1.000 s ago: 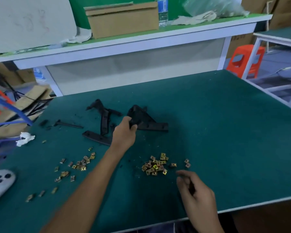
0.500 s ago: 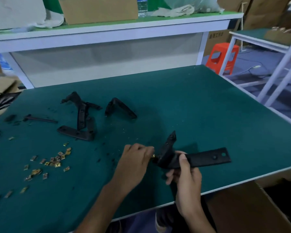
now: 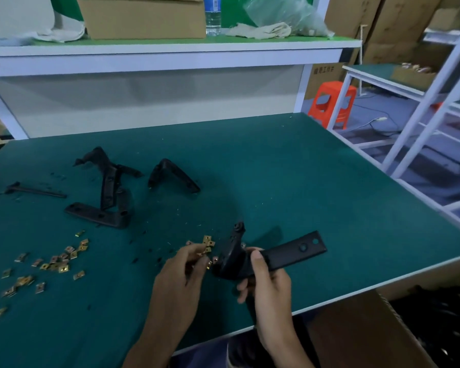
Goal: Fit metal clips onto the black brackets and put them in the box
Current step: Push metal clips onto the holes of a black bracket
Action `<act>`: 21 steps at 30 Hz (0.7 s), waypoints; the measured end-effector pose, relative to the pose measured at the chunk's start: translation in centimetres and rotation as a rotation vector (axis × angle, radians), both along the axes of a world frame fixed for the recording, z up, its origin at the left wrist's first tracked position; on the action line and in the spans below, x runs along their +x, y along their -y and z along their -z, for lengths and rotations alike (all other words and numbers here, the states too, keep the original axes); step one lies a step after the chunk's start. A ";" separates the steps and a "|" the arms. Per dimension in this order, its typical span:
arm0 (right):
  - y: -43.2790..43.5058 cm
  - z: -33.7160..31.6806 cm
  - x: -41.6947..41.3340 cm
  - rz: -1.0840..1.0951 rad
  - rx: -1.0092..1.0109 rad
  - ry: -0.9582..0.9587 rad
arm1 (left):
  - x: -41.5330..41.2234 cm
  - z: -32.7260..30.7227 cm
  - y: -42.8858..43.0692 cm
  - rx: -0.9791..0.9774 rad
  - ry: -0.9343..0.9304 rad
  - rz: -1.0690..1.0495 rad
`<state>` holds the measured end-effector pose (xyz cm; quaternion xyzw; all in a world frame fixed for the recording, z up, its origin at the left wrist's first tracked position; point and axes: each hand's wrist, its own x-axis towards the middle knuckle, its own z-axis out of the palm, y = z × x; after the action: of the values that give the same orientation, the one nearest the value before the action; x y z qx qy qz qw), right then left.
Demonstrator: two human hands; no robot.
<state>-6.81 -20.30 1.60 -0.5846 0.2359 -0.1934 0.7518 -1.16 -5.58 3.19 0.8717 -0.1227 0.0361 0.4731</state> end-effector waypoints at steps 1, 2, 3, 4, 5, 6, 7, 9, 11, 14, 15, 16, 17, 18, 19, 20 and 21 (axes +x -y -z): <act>-0.1 -0.1 0.0 -0.018 -0.015 0.001 | -0.4 0.1 -0.5 -0.049 -0.016 -0.019; -0.4 -0.3 0.0 -0.039 -0.025 0.005 | -0.7 0.2 -0.9 -0.090 -0.033 -0.036; -0.8 -0.5 0.0 -0.063 -0.026 0.012 | -0.9 0.5 -1.3 -0.138 -0.050 -0.049; -1.2 -0.7 0.1 -0.088 -0.019 0.021 | -1.1 0.8 -1.6 -0.186 -0.069 -0.060; -1.7 -0.7 0.2 -0.110 -0.012 0.026 | -1.2 1.0 -1.8 -0.226 -0.092 -0.069; -2.2 -0.7 0.3 -0.126 -0.005 0.024 | -1.4 1.3 -1.9 -0.252 -0.109 -0.072; -2.6 -0.5 0.5 -0.136 -0.003 0.021 | -1.5 1.5 -2.0 -0.268 -0.110 -0.064; -3.2 -0.3 0.9 -0.147 -0.019 0.018 | -1.8 1.7 -2.2 -0.283 -0.109 -0.044; -3.3 0.0 1.1 -0.154 -0.046 0.025 | -1.7 1.9 -2.5 -0.302 -0.115 -0.040; -2.8 0.3 1.3 -0.159 -0.066 0.042 | -1.4 2.4 -2.9 -0.355 -0.104 -0.069; -2.7 0.5 1.4 -0.166 -0.072 0.044 | -1.3 2.5 -3.0 -0.373 -0.104 -0.076; -2.7 0.6 1.4 -0.175 -0.078 0.045 | -1.2 2.5 -3.1 -0.399 -0.108 -0.078; -2.6 0.7 1.5 -0.184 -0.084 0.048 | -1.2 2.5 -3.1 -0.431 -0.116 -0.074; -2.6 0.8 1.5 -0.193 -0.087 0.053 | -1.1 2.5 -3.2 -0.457 -0.122 -0.070; -2.6 0.9 1.5 -0.202 -0.086 0.060 | -1.1 2.4 -3.3 -0.478 -0.125 -0.070; -2.6 1.0 1.6 -0.211 -0.086 0.069 | -1.2 2.4 -3.3 -0.503 -0.134 -0.075; -2.5 1.0 1.6 -0.218 -0.085 0.077 | -1.2 2.4 -3.4 -0.536 -0.155 -0.084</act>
<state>-5.22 -17.78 0.60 -0.6301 0.1335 -0.1429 0.7515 -2.37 -2.20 0.75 0.7200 -0.0358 0.0200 0.6928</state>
